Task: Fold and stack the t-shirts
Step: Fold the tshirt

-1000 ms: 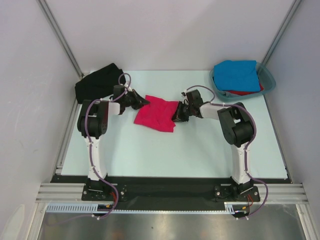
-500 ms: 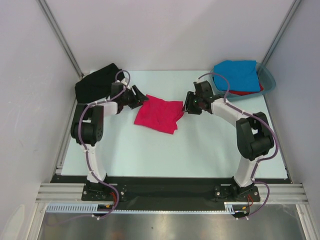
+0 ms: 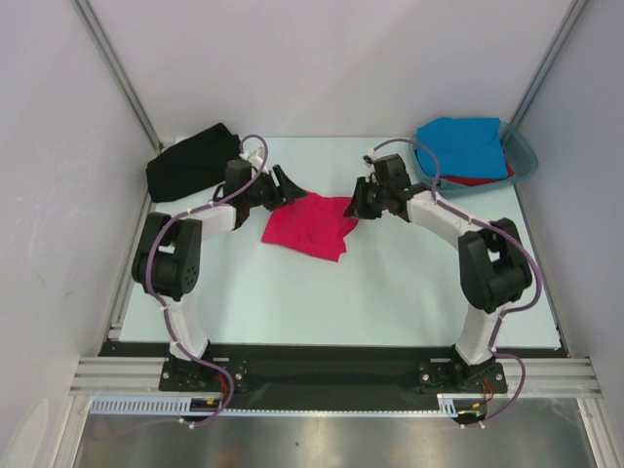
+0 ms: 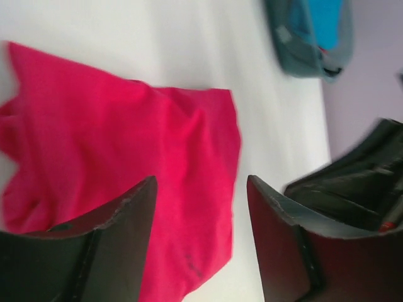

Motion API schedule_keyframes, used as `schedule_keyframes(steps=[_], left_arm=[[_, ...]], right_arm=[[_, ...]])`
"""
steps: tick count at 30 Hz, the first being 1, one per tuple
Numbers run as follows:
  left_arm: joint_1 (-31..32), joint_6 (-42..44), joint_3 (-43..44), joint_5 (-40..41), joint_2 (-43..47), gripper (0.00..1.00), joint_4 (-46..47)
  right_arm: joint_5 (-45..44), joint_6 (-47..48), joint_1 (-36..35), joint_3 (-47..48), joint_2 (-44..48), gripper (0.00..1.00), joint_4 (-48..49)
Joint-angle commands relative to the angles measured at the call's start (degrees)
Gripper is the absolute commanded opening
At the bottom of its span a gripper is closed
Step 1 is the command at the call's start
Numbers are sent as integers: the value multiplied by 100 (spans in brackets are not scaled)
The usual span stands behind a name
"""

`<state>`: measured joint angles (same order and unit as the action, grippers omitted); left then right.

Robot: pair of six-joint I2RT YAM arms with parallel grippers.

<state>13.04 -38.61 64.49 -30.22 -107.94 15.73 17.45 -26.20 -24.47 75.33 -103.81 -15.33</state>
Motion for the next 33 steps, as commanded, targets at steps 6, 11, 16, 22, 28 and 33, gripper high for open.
schedule_keyframes(steps=[6,11,16,22,28,33], left_arm=[[67,-1236,494,-1460,-1369,58,1758],[50,-380,450,-551,-1380,59,534],[50,774,871,656,-1159,63,-894],[32,1101,917,1614,-808,68,-1361],[50,1224,803,1984,-413,69,-1476],[85,1084,407,1739,211,70,-1151]], right_arm=[[2464,-946,12,588,-1527,8,1945],[1530,-853,-14,562,-1880,6,1553],[-396,-518,21,535,-1871,6,130],[-1410,-562,65,219,-1547,6,-215],[-1919,-395,21,122,-940,8,-303],[-1176,-62,-93,87,-360,13,-40]])
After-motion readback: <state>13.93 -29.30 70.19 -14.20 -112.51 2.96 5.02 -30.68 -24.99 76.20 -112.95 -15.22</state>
